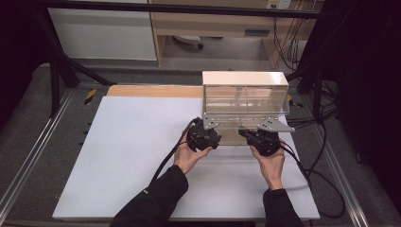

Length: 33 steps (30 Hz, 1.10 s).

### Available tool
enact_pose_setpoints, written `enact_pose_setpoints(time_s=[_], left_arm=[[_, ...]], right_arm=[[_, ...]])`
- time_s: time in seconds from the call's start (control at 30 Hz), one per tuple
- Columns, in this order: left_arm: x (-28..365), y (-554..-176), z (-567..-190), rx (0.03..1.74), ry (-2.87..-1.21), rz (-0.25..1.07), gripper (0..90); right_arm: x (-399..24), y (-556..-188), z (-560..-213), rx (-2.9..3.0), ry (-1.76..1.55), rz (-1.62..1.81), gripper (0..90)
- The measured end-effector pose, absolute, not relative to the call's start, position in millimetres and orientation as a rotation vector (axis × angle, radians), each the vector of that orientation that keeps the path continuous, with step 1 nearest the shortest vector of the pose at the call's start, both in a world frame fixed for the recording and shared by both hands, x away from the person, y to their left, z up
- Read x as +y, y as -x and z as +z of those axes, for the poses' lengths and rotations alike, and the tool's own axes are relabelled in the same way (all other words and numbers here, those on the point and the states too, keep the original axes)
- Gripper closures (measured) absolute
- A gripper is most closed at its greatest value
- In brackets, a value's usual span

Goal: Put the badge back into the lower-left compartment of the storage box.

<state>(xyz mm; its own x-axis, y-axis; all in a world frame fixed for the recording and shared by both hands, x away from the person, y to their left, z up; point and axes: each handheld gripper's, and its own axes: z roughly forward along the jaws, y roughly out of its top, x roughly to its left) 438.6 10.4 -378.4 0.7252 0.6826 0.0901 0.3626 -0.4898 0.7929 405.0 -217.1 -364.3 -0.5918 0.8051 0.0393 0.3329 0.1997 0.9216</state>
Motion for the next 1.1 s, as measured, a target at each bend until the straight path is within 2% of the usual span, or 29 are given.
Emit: enact_pose_setpoints(time_s=[0.43,0.8,1.1], left_arm=[[22.9,-427.1,-367.8,0.725,-2.178,0.472,30.5],[70.2,-417.2,-365.6,0.784,-2.155,0.417,23.9],[109.3,-405.9,-372.9,0.833,-2.154,0.436,18.9]], right_arm=[[-217.2,-404.7,-364.4,2.026,-1.056,1.372,90.0],[-217.3,-404.6,-364.3,2.029,-1.061,1.368,90.0],[-216.6,-404.5,-365.2,2.034,-1.068,1.360,90.0]])
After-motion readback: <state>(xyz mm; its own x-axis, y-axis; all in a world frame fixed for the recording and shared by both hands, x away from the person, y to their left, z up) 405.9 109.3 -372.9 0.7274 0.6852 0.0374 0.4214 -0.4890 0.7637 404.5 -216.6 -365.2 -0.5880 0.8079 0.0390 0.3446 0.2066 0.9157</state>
